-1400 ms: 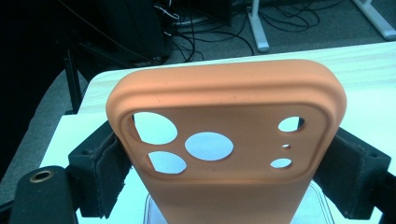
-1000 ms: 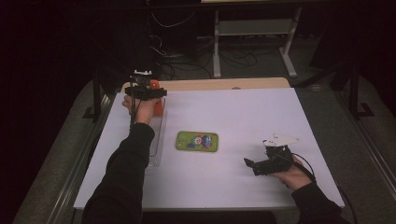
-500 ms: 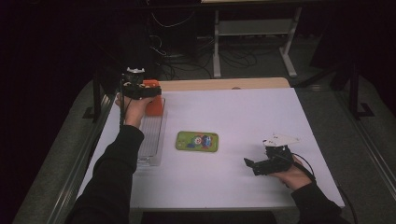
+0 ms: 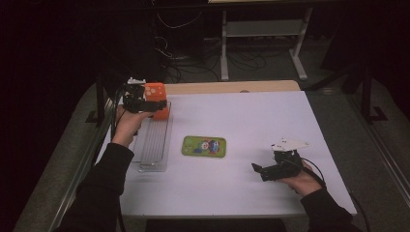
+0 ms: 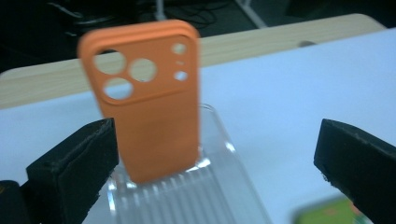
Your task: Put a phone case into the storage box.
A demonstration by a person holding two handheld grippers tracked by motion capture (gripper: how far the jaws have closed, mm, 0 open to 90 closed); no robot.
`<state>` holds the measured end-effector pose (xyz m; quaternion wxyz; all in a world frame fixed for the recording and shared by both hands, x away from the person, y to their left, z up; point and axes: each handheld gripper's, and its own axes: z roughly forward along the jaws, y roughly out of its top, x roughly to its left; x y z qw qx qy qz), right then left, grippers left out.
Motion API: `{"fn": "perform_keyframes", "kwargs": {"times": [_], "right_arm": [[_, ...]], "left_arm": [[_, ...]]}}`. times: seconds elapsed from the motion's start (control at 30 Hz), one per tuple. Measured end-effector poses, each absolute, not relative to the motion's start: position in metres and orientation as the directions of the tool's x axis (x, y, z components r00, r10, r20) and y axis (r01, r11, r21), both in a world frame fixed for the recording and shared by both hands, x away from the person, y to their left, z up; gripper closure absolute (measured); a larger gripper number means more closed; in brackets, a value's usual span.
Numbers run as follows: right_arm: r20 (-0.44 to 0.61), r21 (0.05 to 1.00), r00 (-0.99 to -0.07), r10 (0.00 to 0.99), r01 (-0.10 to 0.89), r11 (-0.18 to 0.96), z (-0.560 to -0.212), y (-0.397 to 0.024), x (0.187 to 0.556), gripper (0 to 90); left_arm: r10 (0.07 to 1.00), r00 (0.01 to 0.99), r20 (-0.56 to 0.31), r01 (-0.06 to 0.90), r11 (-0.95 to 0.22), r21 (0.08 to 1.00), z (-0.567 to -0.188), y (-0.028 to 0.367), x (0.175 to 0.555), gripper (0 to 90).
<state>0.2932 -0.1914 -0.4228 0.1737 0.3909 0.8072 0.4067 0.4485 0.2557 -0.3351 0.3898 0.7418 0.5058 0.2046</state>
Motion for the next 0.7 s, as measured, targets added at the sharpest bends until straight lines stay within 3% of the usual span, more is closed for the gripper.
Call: {"fn": "perform_keyframes", "kwargs": {"times": [0.4,0.7], "right_arm": [[0.037,0.793,-0.625,0.779,0.493,0.358,-0.422,-0.191,0.291,0.1],[0.047,0.792,-0.624,0.780,0.499,0.352,-0.421,-0.192,0.291,0.1]], "left_arm": [[0.783,0.610,-0.121,0.535,-0.294,0.792,-0.339,0.221,0.400,0.0],[0.713,0.689,-0.128,0.502,-0.344,0.793,-0.352,0.186,0.375,0.0]]}}
